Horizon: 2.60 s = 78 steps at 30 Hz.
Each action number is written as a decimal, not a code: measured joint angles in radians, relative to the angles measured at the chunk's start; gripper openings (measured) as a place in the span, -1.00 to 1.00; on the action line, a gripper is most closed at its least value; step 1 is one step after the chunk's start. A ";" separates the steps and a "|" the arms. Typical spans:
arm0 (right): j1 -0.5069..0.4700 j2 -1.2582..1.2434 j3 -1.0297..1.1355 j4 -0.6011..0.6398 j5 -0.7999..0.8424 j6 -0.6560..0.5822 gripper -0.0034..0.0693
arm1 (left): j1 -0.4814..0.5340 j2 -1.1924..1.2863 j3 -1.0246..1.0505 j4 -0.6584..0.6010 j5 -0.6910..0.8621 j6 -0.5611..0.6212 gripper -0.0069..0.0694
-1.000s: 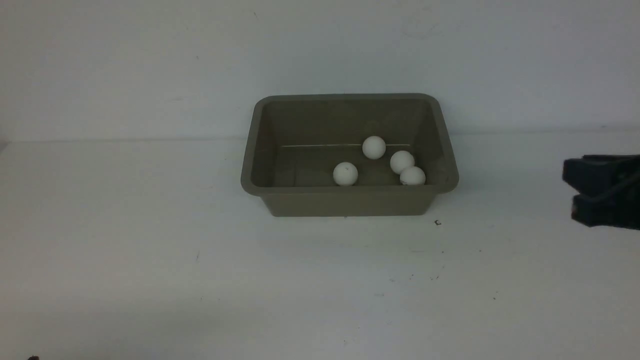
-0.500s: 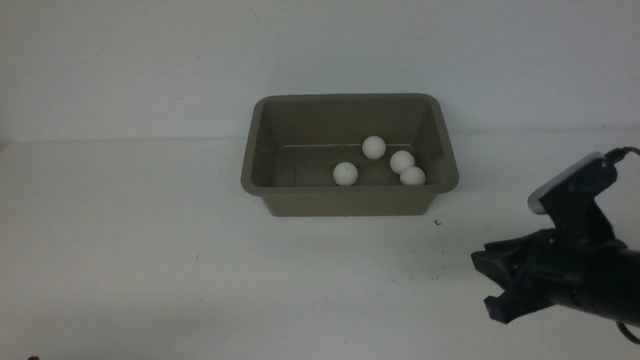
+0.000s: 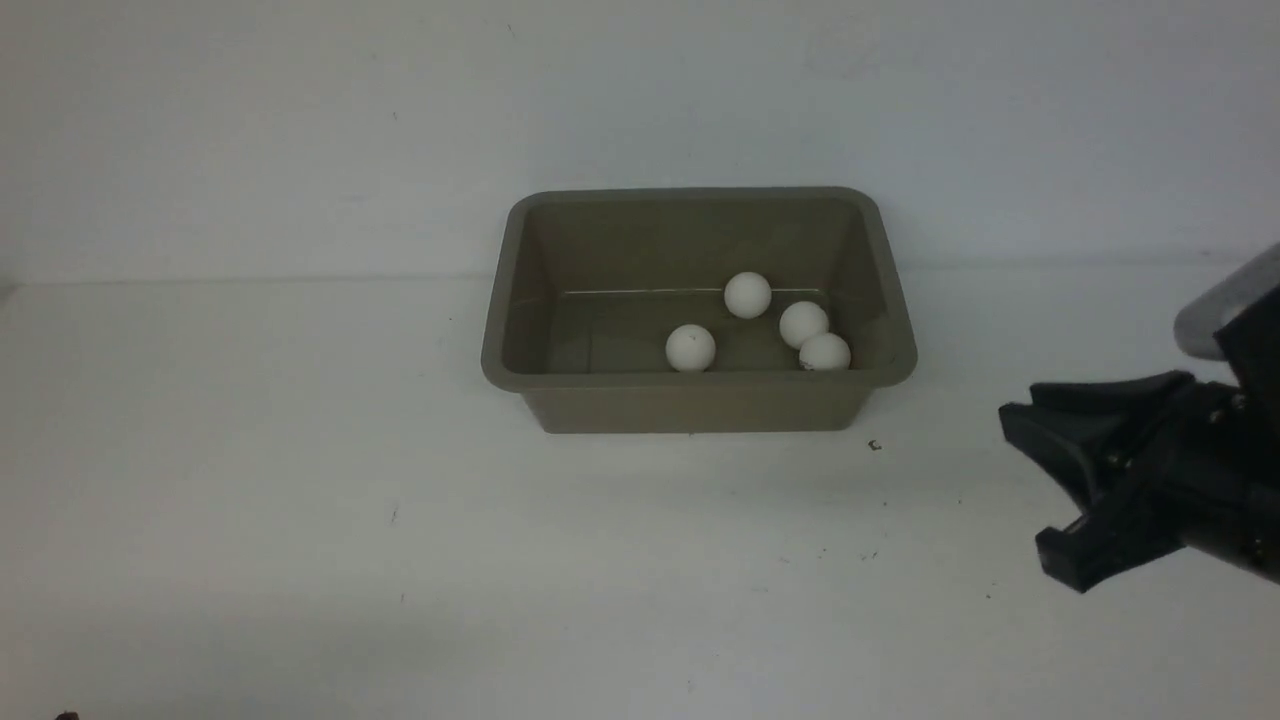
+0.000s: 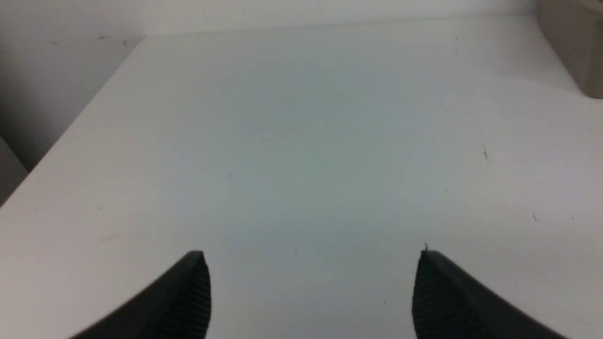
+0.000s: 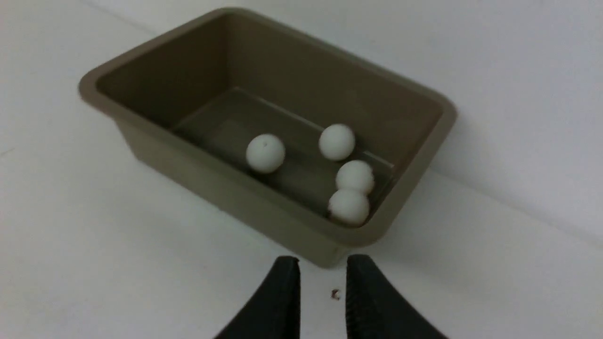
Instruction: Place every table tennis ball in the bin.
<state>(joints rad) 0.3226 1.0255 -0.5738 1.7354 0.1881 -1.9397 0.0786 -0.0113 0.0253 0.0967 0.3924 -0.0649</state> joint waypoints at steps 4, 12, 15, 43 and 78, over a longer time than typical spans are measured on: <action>0.000 0.000 -0.031 0.002 -0.049 0.001 -0.53 | 0.000 0.000 0.000 0.000 0.000 0.000 0.54; 0.000 0.000 -0.037 0.012 -0.105 -0.014 -0.53 | 0.000 0.000 0.000 0.000 0.000 0.000 0.54; 0.000 0.000 -0.037 0.012 -0.111 -0.014 -0.53 | 0.000 0.000 0.000 0.000 0.000 0.000 0.54; 0.000 -0.026 -0.364 -1.344 0.263 1.408 -0.53 | 0.000 0.000 0.000 0.000 0.000 0.000 0.54; 0.000 -0.317 -0.057 -1.578 0.219 1.603 -0.53 | 0.000 0.000 0.000 0.000 0.000 0.001 0.54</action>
<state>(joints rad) 0.3226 0.7084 -0.6307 0.1572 0.4074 -0.3364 0.0786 -0.0113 0.0253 0.0967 0.3924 -0.0638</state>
